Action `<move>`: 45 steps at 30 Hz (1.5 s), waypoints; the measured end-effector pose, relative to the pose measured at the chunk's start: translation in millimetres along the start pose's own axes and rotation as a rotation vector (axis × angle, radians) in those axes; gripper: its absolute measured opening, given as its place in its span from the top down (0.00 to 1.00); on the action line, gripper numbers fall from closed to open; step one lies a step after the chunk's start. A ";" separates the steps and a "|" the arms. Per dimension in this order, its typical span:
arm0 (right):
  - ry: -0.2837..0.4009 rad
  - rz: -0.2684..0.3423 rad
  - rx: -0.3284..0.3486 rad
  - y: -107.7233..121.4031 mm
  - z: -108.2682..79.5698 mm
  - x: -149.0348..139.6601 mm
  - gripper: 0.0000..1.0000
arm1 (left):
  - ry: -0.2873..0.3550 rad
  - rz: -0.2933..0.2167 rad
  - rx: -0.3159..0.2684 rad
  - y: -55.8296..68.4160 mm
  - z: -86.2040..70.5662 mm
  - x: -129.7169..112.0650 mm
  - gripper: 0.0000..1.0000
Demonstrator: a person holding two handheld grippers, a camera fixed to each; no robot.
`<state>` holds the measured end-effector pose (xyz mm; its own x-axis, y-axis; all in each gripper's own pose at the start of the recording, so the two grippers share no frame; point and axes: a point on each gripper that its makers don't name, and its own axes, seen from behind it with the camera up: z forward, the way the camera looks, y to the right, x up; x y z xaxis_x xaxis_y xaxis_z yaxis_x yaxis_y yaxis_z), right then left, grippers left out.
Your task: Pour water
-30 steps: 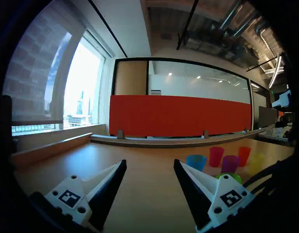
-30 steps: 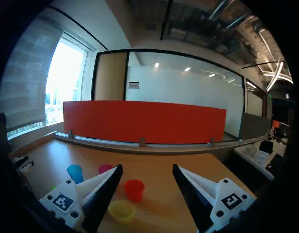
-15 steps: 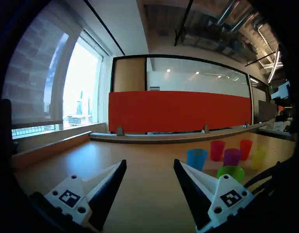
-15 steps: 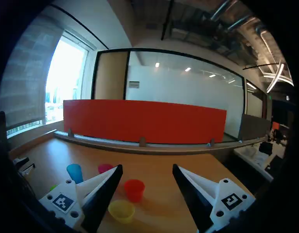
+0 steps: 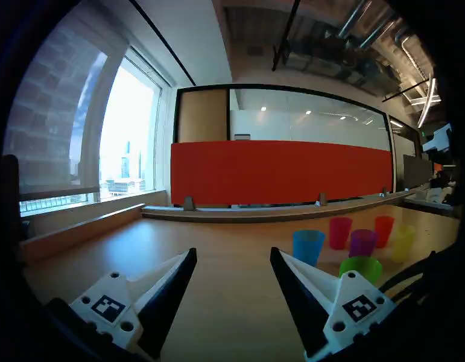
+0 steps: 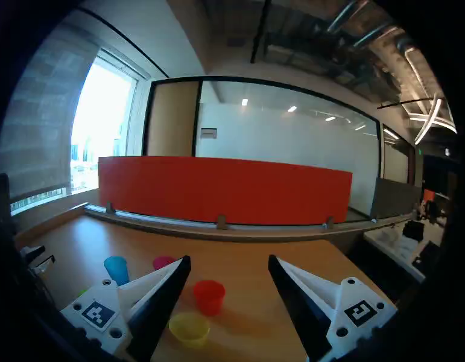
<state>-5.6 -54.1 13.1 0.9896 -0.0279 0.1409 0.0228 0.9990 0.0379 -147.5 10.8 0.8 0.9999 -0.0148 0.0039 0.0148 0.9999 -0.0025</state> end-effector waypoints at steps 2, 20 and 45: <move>0.004 0.004 0.001 0.8 -0.9 0.5 0.00 | 0.000 -0.001 0.000 0.2 0.2 -0.6 0.10; 0.107 0.016 -0.018 27.7 2.2 25.2 0.01 | 0.002 -0.001 0.000 1.3 2.7 -8.0 0.10; 0.153 0.053 -0.018 38.6 11.1 -51.7 0.01 | 0.003 -0.001 0.000 2.5 3.4 -11.4 0.10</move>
<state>-57.4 -14.6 18.2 0.9995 0.0285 -0.0099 -0.0283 0.9995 0.0161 -158.9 13.5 4.2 0.9999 -0.0158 0.0009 0.0158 0.9999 -0.0022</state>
